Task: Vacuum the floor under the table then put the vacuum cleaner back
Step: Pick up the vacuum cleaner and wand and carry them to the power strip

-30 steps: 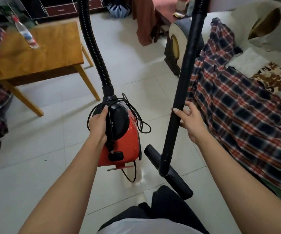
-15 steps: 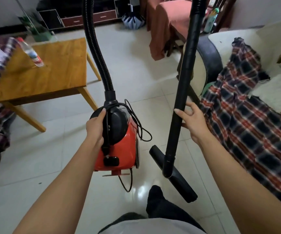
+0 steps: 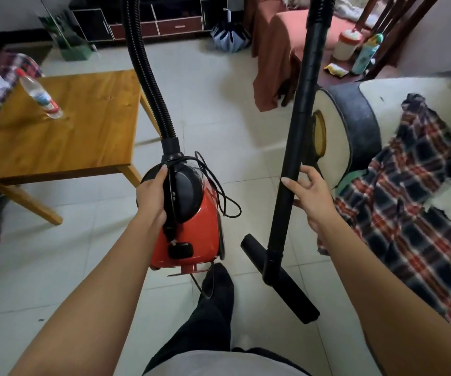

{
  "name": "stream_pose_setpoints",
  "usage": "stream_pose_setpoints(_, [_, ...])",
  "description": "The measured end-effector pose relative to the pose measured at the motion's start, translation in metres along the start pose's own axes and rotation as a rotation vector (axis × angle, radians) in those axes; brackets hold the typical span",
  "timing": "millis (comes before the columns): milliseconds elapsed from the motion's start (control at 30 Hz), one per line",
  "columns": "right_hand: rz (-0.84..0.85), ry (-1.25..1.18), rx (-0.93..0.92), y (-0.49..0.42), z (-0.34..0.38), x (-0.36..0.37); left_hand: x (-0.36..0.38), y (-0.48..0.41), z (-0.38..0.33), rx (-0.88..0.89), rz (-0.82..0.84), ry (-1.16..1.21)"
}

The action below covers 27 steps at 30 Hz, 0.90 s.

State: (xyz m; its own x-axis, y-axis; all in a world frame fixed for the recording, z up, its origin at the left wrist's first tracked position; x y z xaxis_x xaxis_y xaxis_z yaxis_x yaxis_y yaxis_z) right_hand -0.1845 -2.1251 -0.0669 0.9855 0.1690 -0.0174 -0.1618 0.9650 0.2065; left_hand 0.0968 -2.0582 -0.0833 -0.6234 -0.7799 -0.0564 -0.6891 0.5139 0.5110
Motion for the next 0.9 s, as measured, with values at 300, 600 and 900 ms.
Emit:
stream_pose_setpoints(300, [-0.003, 0.053, 0.028, -0.158, 0.025, 0.048, 0.075, -0.128, -0.063, -0.027, -0.002, 0.001])
stream_pose_setpoints(600, [-0.017, 0.031, 0.020, -0.300, 0.074, 0.088, 0.148, -0.231, -0.148, -0.005, 0.053, -0.004])
stream_pose_setpoints(900, [0.028, 0.009, 0.018, -0.447, 0.098, 0.109, 0.222, -0.345, -0.207, -0.004, -0.001, -0.040])
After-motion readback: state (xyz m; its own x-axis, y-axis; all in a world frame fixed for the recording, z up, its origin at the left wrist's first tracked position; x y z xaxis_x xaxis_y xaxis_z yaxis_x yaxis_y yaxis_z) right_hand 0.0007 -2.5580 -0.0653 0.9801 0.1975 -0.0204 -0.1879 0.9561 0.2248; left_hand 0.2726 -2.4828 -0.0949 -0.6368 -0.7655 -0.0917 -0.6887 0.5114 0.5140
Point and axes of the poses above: each hand's wrist, its own y-axis away from the middle knuckle, its own x-axis out of the palm, z = x × y, the point moved 1 cm from there along -y, towards the middle knuckle, and after that the axes turned 3 degrees about -x, right-handed, at the moved point
